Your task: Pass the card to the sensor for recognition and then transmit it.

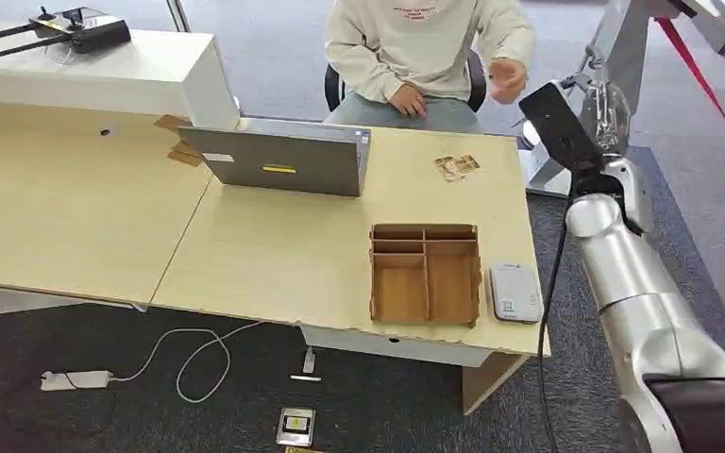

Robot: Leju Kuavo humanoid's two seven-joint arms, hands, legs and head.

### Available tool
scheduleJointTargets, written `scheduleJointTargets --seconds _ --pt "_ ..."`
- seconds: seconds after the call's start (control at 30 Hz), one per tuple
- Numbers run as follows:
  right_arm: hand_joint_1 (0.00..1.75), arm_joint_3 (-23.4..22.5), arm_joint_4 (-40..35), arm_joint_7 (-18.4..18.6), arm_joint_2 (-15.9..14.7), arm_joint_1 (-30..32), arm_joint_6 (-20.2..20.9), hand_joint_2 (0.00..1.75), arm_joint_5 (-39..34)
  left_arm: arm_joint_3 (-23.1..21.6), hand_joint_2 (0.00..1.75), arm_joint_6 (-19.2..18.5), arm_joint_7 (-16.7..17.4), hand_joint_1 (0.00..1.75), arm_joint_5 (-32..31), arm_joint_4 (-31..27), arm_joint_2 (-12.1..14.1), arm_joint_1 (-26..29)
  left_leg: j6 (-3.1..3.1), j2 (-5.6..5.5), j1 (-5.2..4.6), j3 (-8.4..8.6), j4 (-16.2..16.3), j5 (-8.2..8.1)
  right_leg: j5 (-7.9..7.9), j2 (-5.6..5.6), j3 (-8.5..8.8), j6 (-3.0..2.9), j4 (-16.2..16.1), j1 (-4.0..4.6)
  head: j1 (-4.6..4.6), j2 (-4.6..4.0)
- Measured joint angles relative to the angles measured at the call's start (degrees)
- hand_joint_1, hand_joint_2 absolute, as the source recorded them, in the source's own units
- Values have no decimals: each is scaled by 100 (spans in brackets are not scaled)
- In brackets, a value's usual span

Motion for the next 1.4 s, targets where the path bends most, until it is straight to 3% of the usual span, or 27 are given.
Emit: scheduleJointTargets --seconds 0.27,0.9,1.4 --pt "175 11 37 -98 157 264 9 175 230 -9 0 -125 22 0 -107 0 2 -108 -1 -1 3 -2 -1 0 0 0 -1 0 5 3 0 0" --pt "175 166 623 -159 999 417 363 175 1045 -57 0 -422 96 0 -540 -30 0 -319 -1 0 3 -3 -2 1 -1 0 -2 -1 5 3 0 0" --pt "175 166 925 -190 1058 424 271 175 931 -55 0 -409 77 0 -523 -33 2 -303 -1 0 2 -3 -1 1 0 -1 -2 -1 5 2 0 0"
